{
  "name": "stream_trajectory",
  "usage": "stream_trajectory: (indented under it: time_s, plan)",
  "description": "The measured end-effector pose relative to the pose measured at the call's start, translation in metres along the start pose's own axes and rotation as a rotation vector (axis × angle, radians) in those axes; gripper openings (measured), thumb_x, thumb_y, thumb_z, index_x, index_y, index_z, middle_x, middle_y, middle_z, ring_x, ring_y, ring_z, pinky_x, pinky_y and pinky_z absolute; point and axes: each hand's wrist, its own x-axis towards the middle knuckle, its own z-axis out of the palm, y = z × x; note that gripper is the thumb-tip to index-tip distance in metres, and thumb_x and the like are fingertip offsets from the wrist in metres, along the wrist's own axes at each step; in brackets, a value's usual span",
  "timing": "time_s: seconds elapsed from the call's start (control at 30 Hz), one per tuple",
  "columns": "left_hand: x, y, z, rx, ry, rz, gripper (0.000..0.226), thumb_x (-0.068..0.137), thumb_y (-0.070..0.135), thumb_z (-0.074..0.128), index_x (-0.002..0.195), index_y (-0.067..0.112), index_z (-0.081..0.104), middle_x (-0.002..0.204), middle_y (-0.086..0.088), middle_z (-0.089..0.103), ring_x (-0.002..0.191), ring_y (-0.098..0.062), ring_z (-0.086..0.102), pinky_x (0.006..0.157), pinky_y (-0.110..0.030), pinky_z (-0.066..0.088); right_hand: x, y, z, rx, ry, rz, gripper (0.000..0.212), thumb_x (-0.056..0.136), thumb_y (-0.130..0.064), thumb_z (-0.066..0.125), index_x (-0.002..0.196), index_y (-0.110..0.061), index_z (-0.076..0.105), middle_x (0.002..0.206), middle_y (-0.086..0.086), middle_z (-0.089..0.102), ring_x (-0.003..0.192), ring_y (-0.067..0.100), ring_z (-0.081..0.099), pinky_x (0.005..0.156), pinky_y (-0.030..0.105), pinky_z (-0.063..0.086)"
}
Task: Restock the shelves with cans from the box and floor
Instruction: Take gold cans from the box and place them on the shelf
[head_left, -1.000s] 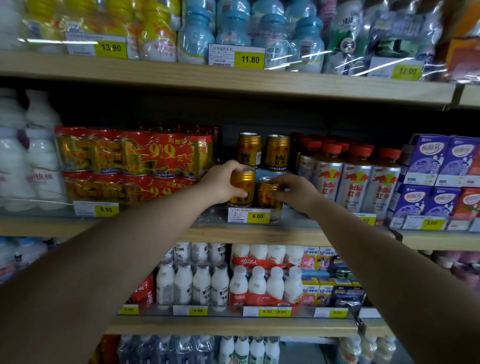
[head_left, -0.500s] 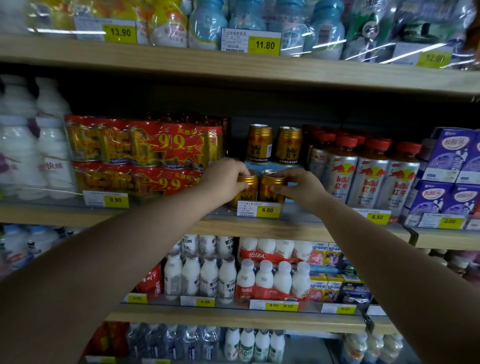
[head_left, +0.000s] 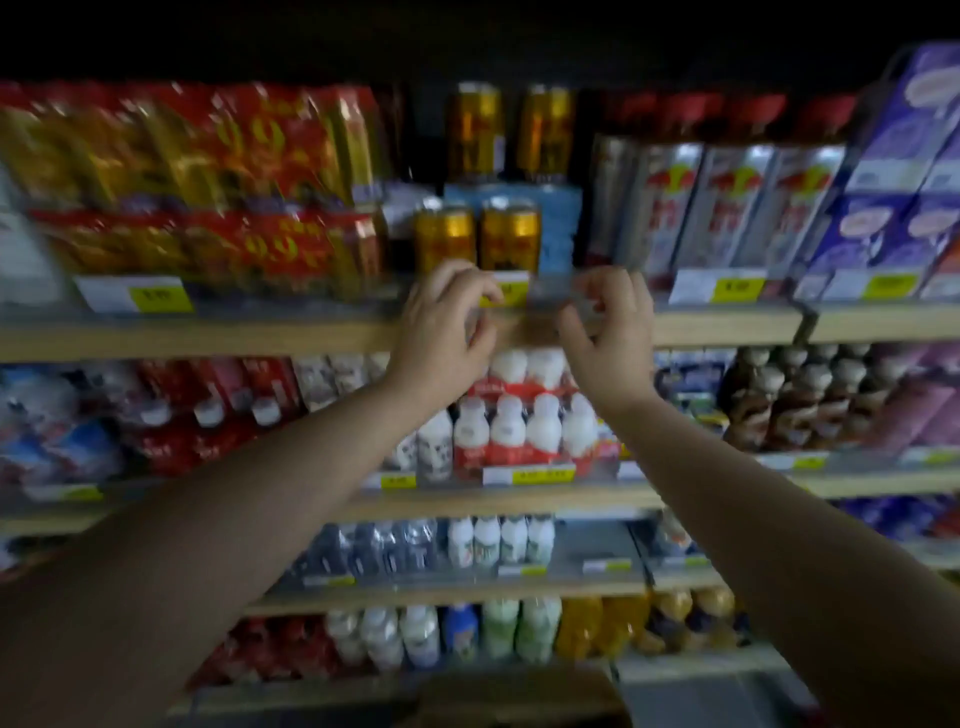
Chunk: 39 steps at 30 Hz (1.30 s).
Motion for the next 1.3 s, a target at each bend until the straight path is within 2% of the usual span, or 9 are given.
stream_trajectory:
  time_s: [0.13, 0.3, 0.4, 0.53, 0.63, 0.77, 0.9, 1.13, 1.3]
  plan:
    - [-0.103, 0.003, 0.066, -0.097, -0.489, -0.119, 0.024, 0.072, 0.006, 0.058, 0.095, 0.011, 0.061, 0.106, -0.013, 0.054, 0.096, -0.031, 0.056, 0.079, -0.038, 0.049, -0.110, 0.042, 0.002, -0.032, -0.239, 0.111, 0.021, 0.083, -0.019, 0.049, 0.091, -0.001, 0.056, 0.088, 0.015, 0.055, 0.083, 0.021, 0.045, 0.070, 0.034, 0.037]
    - [-0.238, 0.013, 0.126, -0.166, -1.057, -0.455, 0.046, 0.082, 0.010, 0.057, 0.127, 0.016, 0.049, 0.135, -0.010, 0.041, 0.119, -0.030, 0.047, 0.094, -0.042, 0.044, -0.259, 0.094, -0.020, -0.039, -0.681, 0.534, 0.038, 0.081, -0.033, 0.048, 0.104, -0.005, 0.058, 0.104, 0.015, 0.054, 0.093, 0.030, 0.054, 0.073, 0.028, 0.036]
    - [-0.307, 0.021, 0.152, -0.190, -1.132, -0.612, 0.041, 0.082, 0.008, 0.057, 0.123, 0.013, 0.056, 0.129, -0.010, 0.053, 0.119, -0.026, 0.051, 0.092, -0.027, 0.041, -0.332, 0.121, -0.035, -0.136, -0.844, 0.830, 0.032, 0.083, -0.018, 0.057, 0.114, -0.011, 0.057, 0.120, 0.011, 0.050, 0.110, 0.032, 0.051, 0.086, 0.032, 0.042]
    - [-0.392, 0.023, 0.191, -0.204, -1.165, -0.833, 0.032, 0.080, 0.006, 0.061, 0.110, 0.017, 0.062, 0.112, -0.003, 0.063, 0.104, -0.021, 0.060, 0.084, -0.025, 0.043, -0.428, 0.150, -0.057, -0.219, -1.074, 1.088, 0.036, 0.088, -0.027, 0.054, 0.123, -0.022, 0.049, 0.124, 0.002, 0.044, 0.109, 0.026, 0.053, 0.085, 0.038, 0.049]
    - [-0.456, 0.021, 0.227, -0.169, -1.273, -0.864, 0.029, 0.083, 0.014, 0.061, 0.110, 0.022, 0.060, 0.106, 0.009, 0.058, 0.095, -0.008, 0.054, 0.078, -0.022, 0.037, -0.503, 0.171, -0.070, -0.246, -1.111, 1.248, 0.042, 0.087, -0.028, 0.058, 0.128, -0.025, 0.047, 0.129, 0.001, 0.045, 0.108, 0.023, 0.054, 0.088, 0.041, 0.052]
    - [-0.544, 0.012, 0.280, -0.233, -1.365, -0.958, 0.027, 0.085, 0.019, 0.060, 0.110, 0.028, 0.055, 0.112, 0.005, 0.054, 0.093, -0.016, 0.057, 0.074, -0.027, 0.043, -0.594, 0.197, -0.065, -0.305, -1.098, 1.427, 0.049, 0.088, -0.030, 0.059, 0.134, -0.025, 0.043, 0.129, 0.002, 0.047, 0.102, 0.020, 0.056, 0.084, 0.040, 0.054]
    - [-0.625, 0.006, 0.336, -0.317, -1.382, -1.044, 0.036, 0.088, 0.013, 0.059, 0.122, 0.020, 0.050, 0.118, 0.001, 0.048, 0.088, -0.012, 0.051, 0.064, -0.020, 0.038, -0.676, 0.225, -0.054, -0.404, -1.103, 1.444, 0.052, 0.088, -0.030, 0.061, 0.136, -0.025, 0.043, 0.130, 0.004, 0.048, 0.097, 0.017, 0.052, 0.074, 0.027, 0.044]
    - [-0.727, -0.020, 0.422, -0.257, -1.374, -0.730, 0.055, 0.080, 0.020, 0.070, 0.130, 0.020, 0.046, 0.133, -0.006, 0.045, 0.109, -0.026, 0.055, 0.090, -0.042, 0.050, -0.782, 0.298, -0.012, -0.484, -1.147, 1.459, 0.061, 0.090, -0.031, 0.060, 0.145, -0.025, 0.032, 0.138, 0.005, 0.042, 0.109, 0.025, 0.055, 0.072, 0.027, 0.046]
    - [-0.775, -0.029, 0.484, 0.009, -1.439, -0.345, 0.078, 0.080, 0.024, 0.071, 0.144, 0.026, 0.027, 0.157, -0.006, 0.018, 0.141, -0.032, 0.022, 0.110, -0.041, 0.026, -0.835, 0.341, 0.018, -0.608, -1.554, 1.361, 0.069, 0.086, -0.038, 0.065, 0.142, -0.020, 0.030, 0.137, 0.013, 0.041, 0.116, 0.035, 0.050, 0.085, 0.042, 0.048]
